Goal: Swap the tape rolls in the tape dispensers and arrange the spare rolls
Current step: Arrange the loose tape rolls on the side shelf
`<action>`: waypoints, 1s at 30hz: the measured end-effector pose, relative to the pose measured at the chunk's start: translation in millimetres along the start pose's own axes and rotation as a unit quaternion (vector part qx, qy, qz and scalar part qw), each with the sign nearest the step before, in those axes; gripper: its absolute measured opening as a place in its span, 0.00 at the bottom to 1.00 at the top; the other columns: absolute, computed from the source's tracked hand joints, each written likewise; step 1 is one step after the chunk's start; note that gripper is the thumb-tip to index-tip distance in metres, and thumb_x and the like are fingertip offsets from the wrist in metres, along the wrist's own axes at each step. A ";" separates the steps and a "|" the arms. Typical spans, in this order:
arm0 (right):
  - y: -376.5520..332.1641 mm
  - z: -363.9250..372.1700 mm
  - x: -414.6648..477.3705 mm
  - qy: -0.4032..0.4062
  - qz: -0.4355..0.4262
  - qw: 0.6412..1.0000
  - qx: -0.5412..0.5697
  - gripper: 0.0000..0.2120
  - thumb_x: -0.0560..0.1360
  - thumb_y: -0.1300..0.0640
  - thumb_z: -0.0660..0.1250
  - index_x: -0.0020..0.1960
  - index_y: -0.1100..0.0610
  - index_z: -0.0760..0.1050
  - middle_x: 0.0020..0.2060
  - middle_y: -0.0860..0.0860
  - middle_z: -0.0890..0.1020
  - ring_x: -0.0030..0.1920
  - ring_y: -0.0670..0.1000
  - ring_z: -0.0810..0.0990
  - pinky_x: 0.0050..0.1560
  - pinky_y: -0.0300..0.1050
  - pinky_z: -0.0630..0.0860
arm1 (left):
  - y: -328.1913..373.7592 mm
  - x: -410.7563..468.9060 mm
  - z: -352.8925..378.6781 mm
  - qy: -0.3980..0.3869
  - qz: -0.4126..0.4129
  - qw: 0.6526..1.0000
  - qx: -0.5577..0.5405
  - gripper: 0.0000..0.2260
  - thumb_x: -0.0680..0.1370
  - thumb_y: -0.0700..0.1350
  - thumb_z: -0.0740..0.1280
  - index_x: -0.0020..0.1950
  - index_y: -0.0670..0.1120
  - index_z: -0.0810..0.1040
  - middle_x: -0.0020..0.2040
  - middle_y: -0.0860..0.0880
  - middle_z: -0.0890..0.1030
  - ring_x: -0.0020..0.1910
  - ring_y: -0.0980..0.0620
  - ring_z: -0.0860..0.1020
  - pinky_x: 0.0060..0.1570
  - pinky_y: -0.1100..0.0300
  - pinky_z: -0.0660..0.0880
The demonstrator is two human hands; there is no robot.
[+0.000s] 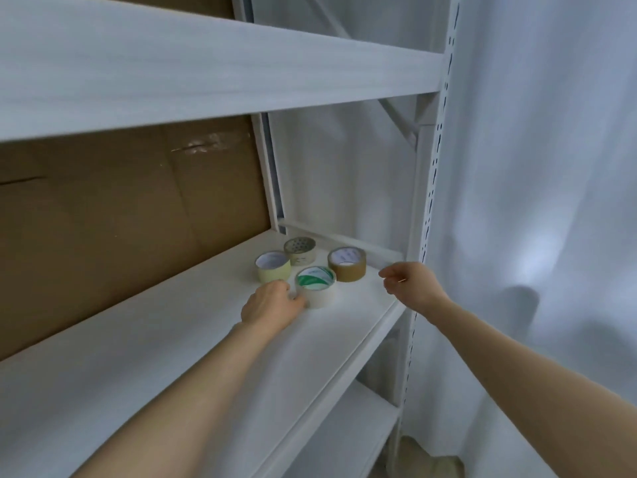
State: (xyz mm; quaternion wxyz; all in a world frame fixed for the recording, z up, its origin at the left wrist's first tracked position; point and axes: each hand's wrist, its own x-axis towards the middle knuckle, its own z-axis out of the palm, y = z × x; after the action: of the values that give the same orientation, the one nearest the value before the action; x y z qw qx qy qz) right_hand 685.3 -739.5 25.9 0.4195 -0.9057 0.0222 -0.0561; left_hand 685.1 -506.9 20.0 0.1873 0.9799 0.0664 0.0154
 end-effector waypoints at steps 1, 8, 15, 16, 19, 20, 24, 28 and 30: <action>4.2 -2.0 16.2 0.005 -0.004 1.000 -0.004 0.15 0.74 0.65 0.58 0.55 0.57 0.79 0.46 0.51 0.79 0.51 0.52 0.77 0.57 0.46 0.74 | 5.4 13.7 3.3 0.005 -0.002 1.000 -0.008 0.21 0.76 0.59 0.61 0.60 0.46 0.75 0.60 0.45 0.78 0.57 0.42 0.76 0.48 0.56 0.73; 16.8 18.2 102.2 -0.023 -0.058 0.990 -0.127 0.17 0.78 0.61 0.56 0.64 0.52 0.74 0.60 0.54 0.78 0.56 0.57 0.78 0.49 0.43 0.73 | 25.2 78.7 22.0 -0.002 -0.067 0.997 0.034 0.41 0.70 0.67 0.64 0.75 0.47 0.56 0.75 0.43 0.57 0.74 0.42 0.53 0.67 0.46 0.63; 6.7 59.3 177.4 -0.127 -0.117 0.950 -0.261 0.28 0.75 0.58 0.64 0.71 0.56 0.57 0.63 0.59 0.70 0.63 0.59 0.72 0.57 0.53 0.73 | 24.6 123.3 37.1 -0.025 -0.119 0.992 0.032 0.43 0.68 0.56 0.73 0.75 0.44 0.55 0.73 0.43 0.64 0.71 0.43 0.63 0.66 0.50 0.68; 4.5 64.4 185.6 -0.137 -0.134 0.944 -0.269 0.27 0.76 0.59 0.64 0.71 0.56 0.57 0.63 0.59 0.70 0.63 0.59 0.72 0.58 0.52 0.73 | 24.3 126.6 38.7 -0.013 -0.119 0.992 0.047 0.39 0.69 0.53 0.72 0.75 0.45 0.58 0.72 0.44 0.66 0.71 0.44 0.65 0.66 0.51 0.69; -2.7 78.1 208.2 -0.160 -0.207 0.911 -0.317 0.27 0.76 0.59 0.62 0.72 0.56 0.58 0.63 0.58 0.69 0.64 0.58 0.71 0.60 0.49 0.71 | 25.3 132.5 38.6 0.021 -0.129 0.985 0.109 0.25 0.75 0.46 0.67 0.72 0.50 0.66 0.70 0.46 0.71 0.68 0.45 0.69 0.64 0.54 0.70; -5.9 80.7 215.0 -0.159 -0.246 0.891 -0.348 0.28 0.76 0.57 0.63 0.73 0.55 0.57 0.64 0.58 0.68 0.65 0.58 0.69 0.61 0.48 0.70 | 27.6 132.5 36.5 0.026 -0.134 0.980 0.142 0.21 0.76 0.44 0.64 0.70 0.51 0.69 0.67 0.46 0.73 0.66 0.45 0.71 0.62 0.55 0.70; -19.8 93.9 238.4 -0.180 -0.389 0.793 -0.434 0.31 0.74 0.46 0.64 0.74 0.53 0.58 0.72 0.55 0.60 0.71 0.59 0.59 0.70 0.50 0.60 | 26.3 128.0 32.8 0.032 -0.135 0.966 0.220 0.13 0.78 0.45 0.60 0.61 0.53 0.76 0.59 0.48 0.79 0.59 0.46 0.74 0.57 0.55 0.62; -42.3 107.4 237.3 -0.204 -0.438 0.752 -0.448 0.16 0.75 0.43 0.59 0.59 0.49 0.75 0.59 0.53 0.74 0.60 0.57 0.69 0.64 0.47 0.66 | 10.4 100.0 22.4 0.024 -0.155 0.967 0.200 0.14 0.78 0.45 0.60 0.61 0.54 0.76 0.59 0.47 0.79 0.60 0.44 0.73 0.63 0.54 0.57; -59.3 115.9 219.6 -0.207 -0.469 0.744 -0.427 0.12 0.77 0.47 0.57 0.57 0.46 0.75 0.56 0.52 0.75 0.57 0.56 0.71 0.59 0.45 0.65 | -5.0 75.8 10.2 0.042 -0.175 0.966 0.184 0.11 0.78 0.44 0.59 0.57 0.52 0.78 0.56 0.46 0.80 0.58 0.43 0.73 0.62 0.54 0.56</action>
State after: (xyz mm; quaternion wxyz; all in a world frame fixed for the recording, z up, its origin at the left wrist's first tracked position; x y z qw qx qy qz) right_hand 916.9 -632.5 14.9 -0.0964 -0.8757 -0.4714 -0.0412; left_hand 760.2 -495.7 9.1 0.0002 0.9692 0.2459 0.0106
